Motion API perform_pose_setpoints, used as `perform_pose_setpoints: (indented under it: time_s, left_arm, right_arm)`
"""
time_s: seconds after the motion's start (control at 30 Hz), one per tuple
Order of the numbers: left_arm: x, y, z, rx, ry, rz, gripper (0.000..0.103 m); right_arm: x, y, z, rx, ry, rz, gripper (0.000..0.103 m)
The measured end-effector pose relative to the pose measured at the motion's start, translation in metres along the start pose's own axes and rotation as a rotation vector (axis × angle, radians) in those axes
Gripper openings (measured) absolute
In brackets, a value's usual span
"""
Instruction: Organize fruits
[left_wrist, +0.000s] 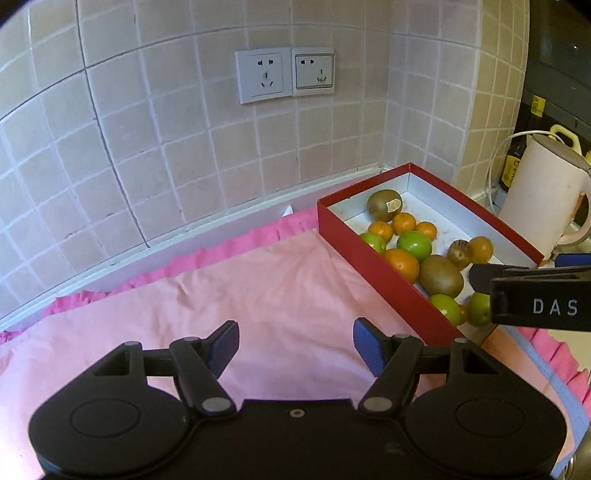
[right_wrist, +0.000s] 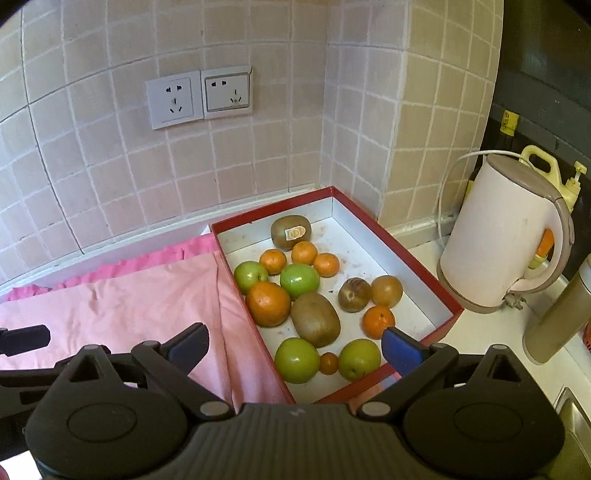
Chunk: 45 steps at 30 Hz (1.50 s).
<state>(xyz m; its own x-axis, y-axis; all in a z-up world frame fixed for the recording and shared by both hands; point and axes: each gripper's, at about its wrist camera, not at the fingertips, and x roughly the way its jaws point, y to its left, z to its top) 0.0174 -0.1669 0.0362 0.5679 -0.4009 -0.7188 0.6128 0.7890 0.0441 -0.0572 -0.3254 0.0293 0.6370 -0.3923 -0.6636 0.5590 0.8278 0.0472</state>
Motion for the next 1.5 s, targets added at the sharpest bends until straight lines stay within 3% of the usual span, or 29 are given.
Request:
perform_pose_setpoints:
  time_s: [1.5]
  left_arm:
    - [0.019, 0.009, 0.010, 0.004, 0.016, -0.018, 0.081]
  right_arm:
    - [0.021, 0.012, 0.007, -0.024, 0.028, 0.006, 0.101]
